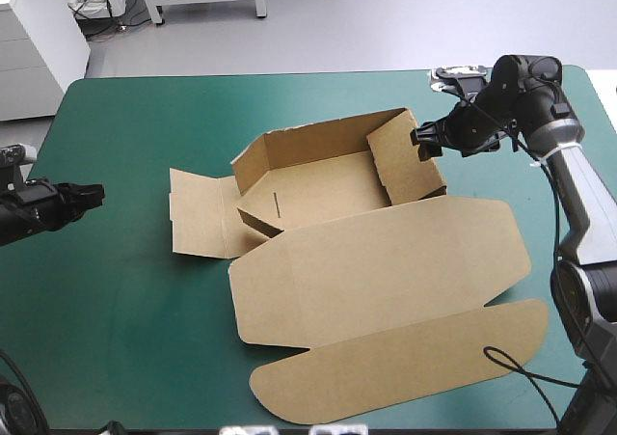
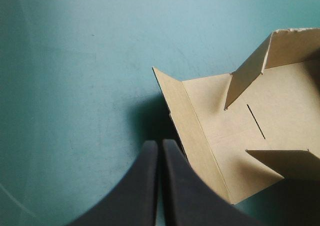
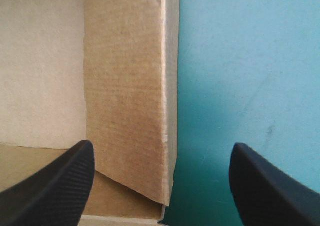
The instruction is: Fold the box
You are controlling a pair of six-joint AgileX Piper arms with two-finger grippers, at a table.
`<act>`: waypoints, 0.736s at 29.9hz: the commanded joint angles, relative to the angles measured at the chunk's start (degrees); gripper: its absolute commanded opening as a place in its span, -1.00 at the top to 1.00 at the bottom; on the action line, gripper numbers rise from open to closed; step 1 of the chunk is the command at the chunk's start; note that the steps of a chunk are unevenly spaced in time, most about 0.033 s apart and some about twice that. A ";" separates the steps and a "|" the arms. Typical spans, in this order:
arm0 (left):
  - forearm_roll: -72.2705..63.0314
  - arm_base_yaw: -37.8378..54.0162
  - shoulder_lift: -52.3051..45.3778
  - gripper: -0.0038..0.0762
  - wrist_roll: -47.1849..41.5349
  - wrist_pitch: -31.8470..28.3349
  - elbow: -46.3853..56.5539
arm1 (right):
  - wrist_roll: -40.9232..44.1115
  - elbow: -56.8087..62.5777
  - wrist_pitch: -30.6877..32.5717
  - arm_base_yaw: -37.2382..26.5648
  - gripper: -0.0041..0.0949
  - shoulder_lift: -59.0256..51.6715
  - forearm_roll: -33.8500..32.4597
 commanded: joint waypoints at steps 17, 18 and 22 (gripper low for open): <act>-4.07 0.14 -1.46 0.89 0.10 1.44 -1.49 | -2.17 1.52 0.71 1.72 -0.40 6.73 2.93; -4.07 0.14 -1.46 0.89 0.10 1.44 -1.49 | -2.17 1.52 0.71 1.72 -0.33 6.82 2.93; -4.07 0.14 -1.46 0.89 0.10 1.53 -1.49 | -3.00 1.41 0.71 1.72 0.44 6.71 1.59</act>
